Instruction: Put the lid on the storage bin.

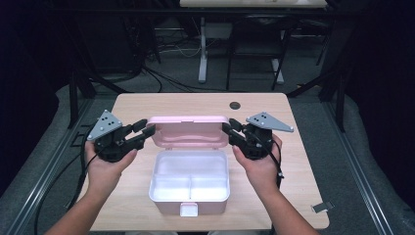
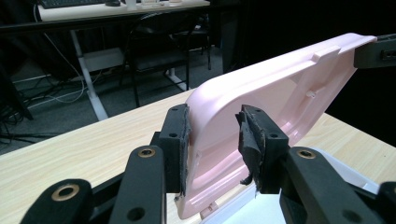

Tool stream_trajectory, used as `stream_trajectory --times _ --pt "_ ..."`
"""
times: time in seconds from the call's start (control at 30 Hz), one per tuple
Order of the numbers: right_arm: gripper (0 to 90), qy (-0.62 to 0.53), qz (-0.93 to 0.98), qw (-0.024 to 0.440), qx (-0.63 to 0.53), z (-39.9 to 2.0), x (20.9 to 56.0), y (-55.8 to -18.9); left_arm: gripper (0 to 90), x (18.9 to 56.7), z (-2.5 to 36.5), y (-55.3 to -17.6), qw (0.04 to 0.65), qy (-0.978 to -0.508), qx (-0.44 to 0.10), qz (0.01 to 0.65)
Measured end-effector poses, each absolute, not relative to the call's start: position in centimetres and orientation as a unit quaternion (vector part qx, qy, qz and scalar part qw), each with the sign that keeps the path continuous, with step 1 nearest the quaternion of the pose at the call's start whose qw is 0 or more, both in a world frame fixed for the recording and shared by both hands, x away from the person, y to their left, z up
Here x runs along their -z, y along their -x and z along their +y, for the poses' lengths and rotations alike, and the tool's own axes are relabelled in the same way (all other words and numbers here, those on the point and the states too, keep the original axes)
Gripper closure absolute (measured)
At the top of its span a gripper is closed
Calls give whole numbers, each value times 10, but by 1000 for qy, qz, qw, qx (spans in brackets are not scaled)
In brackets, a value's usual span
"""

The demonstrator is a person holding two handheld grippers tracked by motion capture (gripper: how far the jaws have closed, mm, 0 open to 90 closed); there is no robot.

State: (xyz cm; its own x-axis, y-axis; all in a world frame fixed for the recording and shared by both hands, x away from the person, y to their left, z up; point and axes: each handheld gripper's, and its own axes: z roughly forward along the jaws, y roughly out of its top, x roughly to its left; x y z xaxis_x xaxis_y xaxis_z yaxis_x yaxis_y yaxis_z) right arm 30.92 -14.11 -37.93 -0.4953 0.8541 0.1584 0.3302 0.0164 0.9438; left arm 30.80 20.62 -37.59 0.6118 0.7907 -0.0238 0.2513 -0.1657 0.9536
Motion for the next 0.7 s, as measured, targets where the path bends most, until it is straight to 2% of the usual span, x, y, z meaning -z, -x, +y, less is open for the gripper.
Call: stream_trajectory --times 0.7 --pt "699 -431 674 237 -551 -144 384 -297 632 381 209 -294 545 -717 -246 357"
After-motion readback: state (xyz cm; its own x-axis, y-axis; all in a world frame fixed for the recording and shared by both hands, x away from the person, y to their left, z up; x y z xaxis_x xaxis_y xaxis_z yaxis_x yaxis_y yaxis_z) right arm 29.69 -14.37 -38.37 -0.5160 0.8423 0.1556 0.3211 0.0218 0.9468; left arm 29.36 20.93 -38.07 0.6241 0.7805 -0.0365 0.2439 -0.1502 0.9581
